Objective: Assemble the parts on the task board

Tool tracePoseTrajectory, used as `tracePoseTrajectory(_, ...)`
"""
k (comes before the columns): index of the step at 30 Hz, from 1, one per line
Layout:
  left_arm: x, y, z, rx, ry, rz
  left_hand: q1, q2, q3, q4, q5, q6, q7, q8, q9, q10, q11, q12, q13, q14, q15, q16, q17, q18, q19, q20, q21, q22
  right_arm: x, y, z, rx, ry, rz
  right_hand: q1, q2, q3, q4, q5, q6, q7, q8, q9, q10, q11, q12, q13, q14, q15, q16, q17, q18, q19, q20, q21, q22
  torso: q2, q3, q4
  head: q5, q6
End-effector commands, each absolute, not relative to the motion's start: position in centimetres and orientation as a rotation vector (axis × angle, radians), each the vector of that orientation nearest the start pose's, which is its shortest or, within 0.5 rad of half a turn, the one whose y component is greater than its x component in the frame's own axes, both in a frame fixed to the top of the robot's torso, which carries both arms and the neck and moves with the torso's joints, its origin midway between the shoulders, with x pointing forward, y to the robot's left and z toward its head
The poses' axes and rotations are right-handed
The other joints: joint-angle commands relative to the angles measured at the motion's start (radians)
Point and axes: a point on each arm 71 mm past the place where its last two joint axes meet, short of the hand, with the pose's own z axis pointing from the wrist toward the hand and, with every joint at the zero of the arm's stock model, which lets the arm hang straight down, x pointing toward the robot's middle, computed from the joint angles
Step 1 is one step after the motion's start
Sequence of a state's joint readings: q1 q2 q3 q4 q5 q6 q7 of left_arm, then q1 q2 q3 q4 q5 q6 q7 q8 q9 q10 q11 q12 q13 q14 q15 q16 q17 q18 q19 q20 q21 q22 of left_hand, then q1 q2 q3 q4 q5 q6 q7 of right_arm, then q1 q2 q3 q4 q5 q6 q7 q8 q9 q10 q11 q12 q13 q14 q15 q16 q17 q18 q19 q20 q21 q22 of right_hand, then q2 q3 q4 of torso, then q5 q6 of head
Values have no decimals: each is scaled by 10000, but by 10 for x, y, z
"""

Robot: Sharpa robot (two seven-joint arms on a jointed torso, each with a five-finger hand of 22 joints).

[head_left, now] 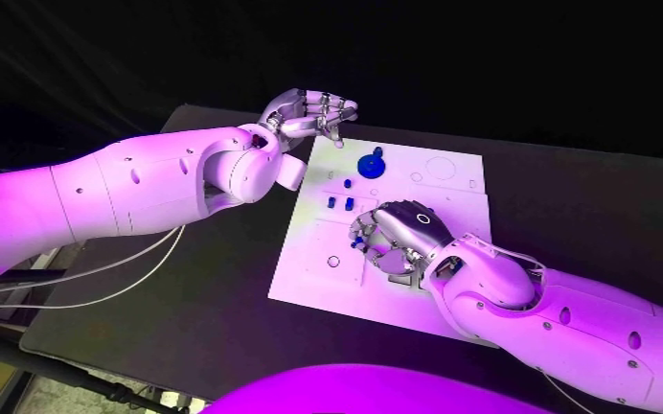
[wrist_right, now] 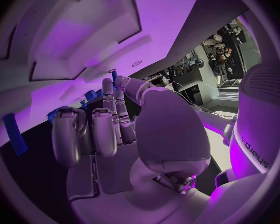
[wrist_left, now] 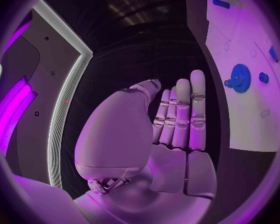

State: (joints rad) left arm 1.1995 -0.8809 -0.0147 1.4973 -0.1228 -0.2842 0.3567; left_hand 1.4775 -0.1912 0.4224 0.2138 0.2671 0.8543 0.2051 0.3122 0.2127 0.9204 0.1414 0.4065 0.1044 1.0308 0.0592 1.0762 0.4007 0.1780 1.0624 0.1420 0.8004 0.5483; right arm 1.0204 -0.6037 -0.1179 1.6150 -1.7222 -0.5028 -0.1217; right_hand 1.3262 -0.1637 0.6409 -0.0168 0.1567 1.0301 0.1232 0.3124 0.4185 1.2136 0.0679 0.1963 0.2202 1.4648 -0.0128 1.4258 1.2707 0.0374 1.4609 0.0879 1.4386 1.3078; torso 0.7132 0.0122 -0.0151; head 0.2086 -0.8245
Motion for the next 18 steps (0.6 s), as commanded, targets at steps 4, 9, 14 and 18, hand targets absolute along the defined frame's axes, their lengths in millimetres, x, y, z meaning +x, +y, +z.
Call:
tracePoseTrajectory(4, 496, 232, -170, -10037, 14385, -15006, -40, -72, 67, 18, -14, -49, -2, 47, -12, -69, -16, 42, -11, -81, -1, -47, -15, 53, -91, 0, 22, 11, 390, -53, -256, -4375, 15475, 9358, -66, 41, 14, -13, 62, 3, 78, 21, 9, 41, -89, -48, 12, 469, -43, -39, -15, -66, 443, -10, 16, 1897, -3, -1, 2, 23, -36)
tracePoseTrajectory(9, 496, 232, -170, -10044, 14409, -15009, -40, -72, 67, 18, -14, -49, -2, 47, -12, -69, -16, 42, -11, -81, -1, -47, -15, 53, -91, 0, 22, 11, 391, -53, -257, -4443, 15501, 9274, -66, 41, 14, -13, 62, 3, 78, 21, 9, 41, -89, -48, 12, 469, -43, -39, -15, -66, 443, -10, 16, 1897, -2, -5, 7, 20, -53)
tracePoseTrajectory(14, 496, 232, -170, -10053, 14431, -15007, -51, -68, 75, 20, -14, -55, 0, 51, -12, -80, -13, 49, -12, -91, 2, -55, -21, 53, -103, 4, 17, 10, 392, -51, -259, -4590, 15629, 9151, -66, 41, 14, -13, 62, 3, 78, 21, 9, 41, -89, -48, 12, 469, -43, -39, -15, -66, 443, -10, 16, 1897, -1, -4, 5, 19, -59)
tracePoseTrajectory(18, 496, 232, -170, -10059, 14444, -15005, -58, -70, 76, 21, -14, -60, 2, 50, -13, -86, -12, 50, -13, -94, 3, -58, -23, 53, -108, 5, 15, 9, 391, -49, -262, -4845, 15873, 9031, -71, 42, 11, -13, 63, -5, 81, 18, 9, 37, -86, -54, 11, 470, -40, -37, -12, -64, 439, -8, 9, 1894, -3, -6, 6, 19, -70)
